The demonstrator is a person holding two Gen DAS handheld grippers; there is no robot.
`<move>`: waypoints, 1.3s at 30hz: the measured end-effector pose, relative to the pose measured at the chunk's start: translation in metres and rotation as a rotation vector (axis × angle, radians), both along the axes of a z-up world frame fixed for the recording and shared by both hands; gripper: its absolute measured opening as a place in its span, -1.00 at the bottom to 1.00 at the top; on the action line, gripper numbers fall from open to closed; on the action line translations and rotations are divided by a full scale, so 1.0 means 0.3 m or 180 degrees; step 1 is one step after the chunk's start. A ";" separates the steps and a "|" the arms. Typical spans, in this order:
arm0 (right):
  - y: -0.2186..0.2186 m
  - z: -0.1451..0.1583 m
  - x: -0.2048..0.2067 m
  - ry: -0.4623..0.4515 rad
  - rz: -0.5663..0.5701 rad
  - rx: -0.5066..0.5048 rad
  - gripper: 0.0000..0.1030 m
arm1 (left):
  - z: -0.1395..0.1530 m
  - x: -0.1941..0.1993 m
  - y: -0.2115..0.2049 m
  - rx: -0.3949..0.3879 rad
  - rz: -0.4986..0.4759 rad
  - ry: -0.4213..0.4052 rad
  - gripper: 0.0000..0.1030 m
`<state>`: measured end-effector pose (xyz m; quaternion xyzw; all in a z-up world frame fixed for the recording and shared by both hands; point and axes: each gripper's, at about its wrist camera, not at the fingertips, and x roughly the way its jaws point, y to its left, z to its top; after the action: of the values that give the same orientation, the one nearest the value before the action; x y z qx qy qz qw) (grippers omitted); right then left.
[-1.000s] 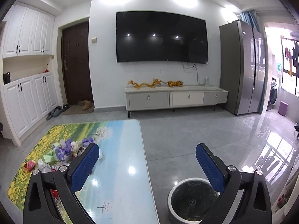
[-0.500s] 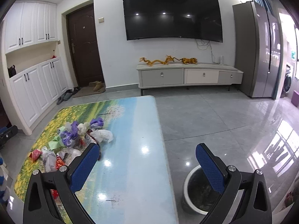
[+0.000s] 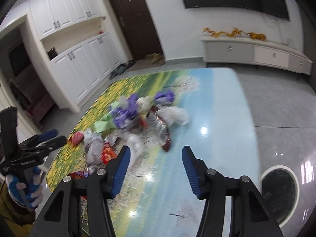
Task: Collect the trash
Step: 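Grasp the clear plastic bag with the right gripper while the left gripper grasps the white printed bag, then carry both bags over the bin and open both grippers to drop them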
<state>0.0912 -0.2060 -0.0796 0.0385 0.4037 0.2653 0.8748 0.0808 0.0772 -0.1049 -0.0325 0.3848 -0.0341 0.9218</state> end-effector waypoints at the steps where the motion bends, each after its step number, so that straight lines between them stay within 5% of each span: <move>1: 0.030 -0.013 0.017 0.0060 0.0124 -0.0007 -0.08 | -0.021 0.014 -0.005 -0.0001 -0.0032 0.0057 0.62; 15: 0.306 -0.185 0.175 0.0473 0.0818 -0.0341 -0.13 | -0.193 0.123 0.034 -0.0202 -0.0193 0.0471 -0.19; 18: 0.334 -0.227 0.192 0.0524 0.0832 -0.0444 -0.45 | -0.188 0.121 0.032 -0.0211 -0.0209 0.0427 -0.40; 21: 0.322 -0.234 0.185 0.0493 0.0819 -0.0449 -0.47 | -0.176 0.107 0.027 -0.0222 -0.0240 0.0376 -0.57; 39: -0.031 0.020 -0.025 -0.0017 0.0443 0.0227 -0.49 | 0.095 -0.038 -0.071 -0.0070 -0.0276 -0.0153 -0.70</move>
<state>0.0838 -0.2155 -0.0736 0.0407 0.3933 0.3398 0.8533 0.0692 0.0559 -0.0764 -0.0251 0.3632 -0.0791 0.9280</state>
